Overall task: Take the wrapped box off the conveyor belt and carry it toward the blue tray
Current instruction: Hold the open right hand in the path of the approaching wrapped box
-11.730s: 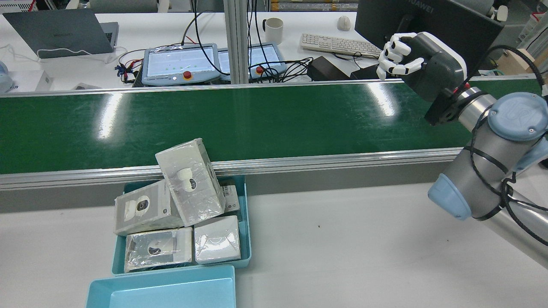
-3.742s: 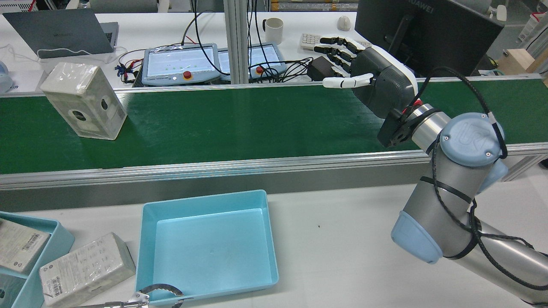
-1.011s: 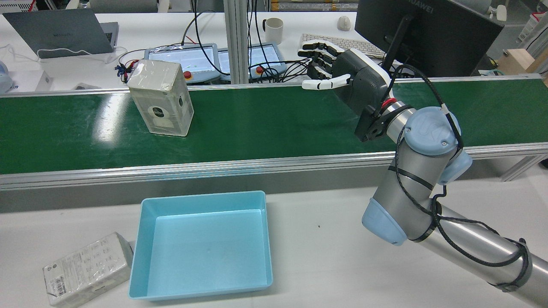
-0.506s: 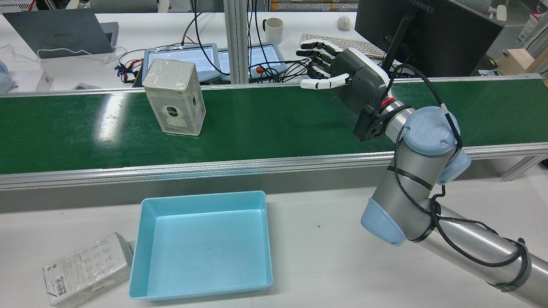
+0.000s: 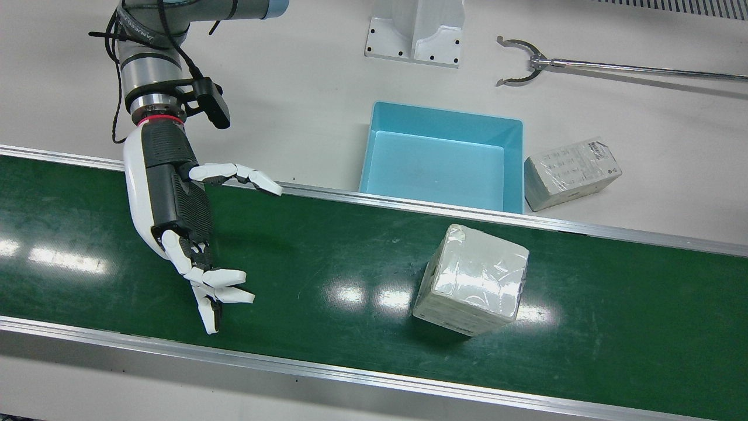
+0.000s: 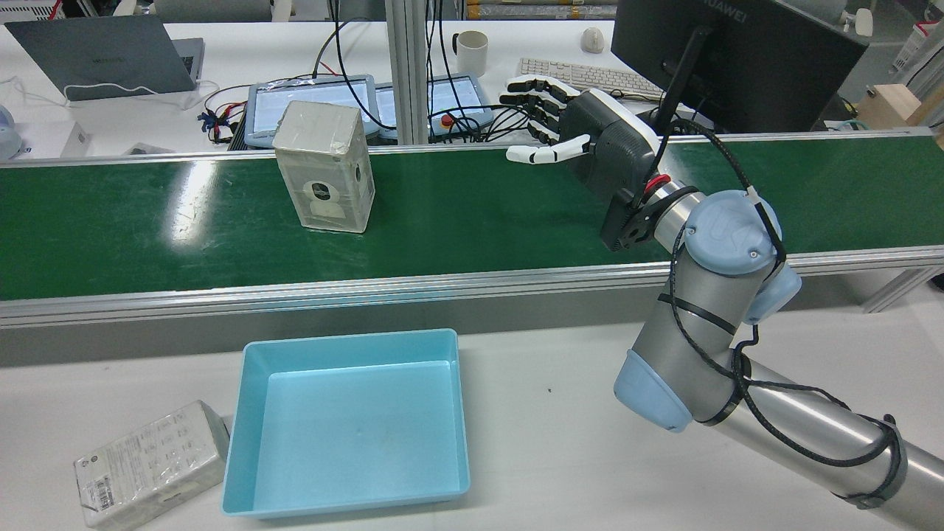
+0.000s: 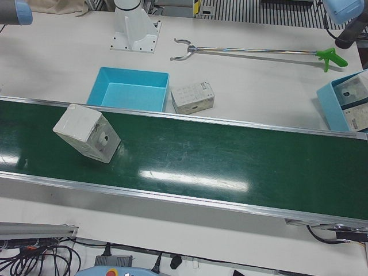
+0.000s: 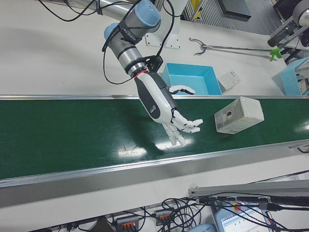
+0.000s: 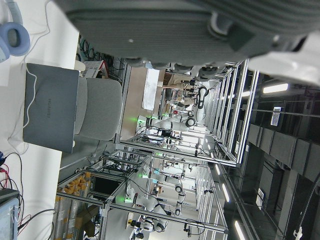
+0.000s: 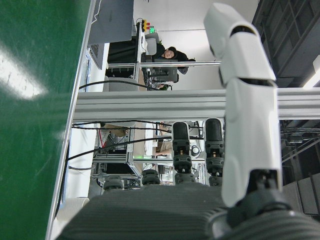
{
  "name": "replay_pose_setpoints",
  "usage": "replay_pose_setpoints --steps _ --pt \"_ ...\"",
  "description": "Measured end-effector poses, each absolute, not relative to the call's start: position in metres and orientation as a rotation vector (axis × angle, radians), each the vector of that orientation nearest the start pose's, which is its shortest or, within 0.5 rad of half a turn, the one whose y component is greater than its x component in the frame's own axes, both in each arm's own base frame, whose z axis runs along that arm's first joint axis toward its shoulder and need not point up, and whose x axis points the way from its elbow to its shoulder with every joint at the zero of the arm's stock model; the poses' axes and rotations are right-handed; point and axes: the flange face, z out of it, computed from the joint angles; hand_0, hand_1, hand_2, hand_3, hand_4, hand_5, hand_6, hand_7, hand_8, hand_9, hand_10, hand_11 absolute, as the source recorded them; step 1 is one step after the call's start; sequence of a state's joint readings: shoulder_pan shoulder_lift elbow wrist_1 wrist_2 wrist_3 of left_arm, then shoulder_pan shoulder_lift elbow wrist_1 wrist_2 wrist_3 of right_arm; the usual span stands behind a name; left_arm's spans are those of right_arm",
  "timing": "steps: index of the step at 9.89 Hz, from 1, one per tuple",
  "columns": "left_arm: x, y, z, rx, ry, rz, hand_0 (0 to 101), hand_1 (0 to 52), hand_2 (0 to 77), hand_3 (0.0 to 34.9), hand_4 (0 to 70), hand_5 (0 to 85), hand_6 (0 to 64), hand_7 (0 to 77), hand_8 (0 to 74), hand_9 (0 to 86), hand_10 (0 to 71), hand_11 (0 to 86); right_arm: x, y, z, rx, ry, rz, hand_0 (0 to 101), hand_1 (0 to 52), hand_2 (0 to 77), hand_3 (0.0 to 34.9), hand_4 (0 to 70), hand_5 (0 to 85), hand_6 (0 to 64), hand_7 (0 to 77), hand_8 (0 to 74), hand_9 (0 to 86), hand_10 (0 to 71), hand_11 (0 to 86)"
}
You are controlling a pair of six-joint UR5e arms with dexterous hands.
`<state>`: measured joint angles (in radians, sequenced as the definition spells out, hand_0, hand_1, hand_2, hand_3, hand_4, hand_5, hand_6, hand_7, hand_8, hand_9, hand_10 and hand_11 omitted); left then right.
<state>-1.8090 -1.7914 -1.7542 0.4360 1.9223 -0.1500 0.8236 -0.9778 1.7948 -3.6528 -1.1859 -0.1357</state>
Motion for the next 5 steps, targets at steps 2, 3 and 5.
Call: replay_pose_setpoints --steps 2,3,5 --pt "-0.2245 -0.5052 0.5257 -0.303 2.191 -2.279 0 0.0 0.5 0.0 0.0 1.1 0.0 0.0 0.0 0.0 0.0 0.0 -0.3026 -0.5738 0.2952 0.433 2.672 -1.999 53 23.5 25.6 12.1 13.1 33.8 6.5 26.2 1.1 6.5 1.1 3.8" --pt "-0.2245 -0.5052 0.5257 -0.303 2.191 -2.279 0 0.0 0.5 0.0 0.0 1.1 0.0 0.0 0.5 0.0 0.0 0.0 -0.3037 -0.5736 0.2952 0.432 2.673 -2.000 50 17.5 24.0 12.6 13.1 33.8 6.5 26.2 0.0 6.5 1.1 2.7" --pt "-0.2245 -0.5052 0.5257 -0.303 2.191 -2.279 0 0.0 0.5 0.0 0.0 1.1 0.0 0.5 0.0 0.0 0.5 0.0 -0.3060 -0.5727 0.2950 0.435 2.676 -2.001 48 14.7 18.0 15.2 13.1 33.3 6.0 24.5 0.0 4.4 0.0 2.2"
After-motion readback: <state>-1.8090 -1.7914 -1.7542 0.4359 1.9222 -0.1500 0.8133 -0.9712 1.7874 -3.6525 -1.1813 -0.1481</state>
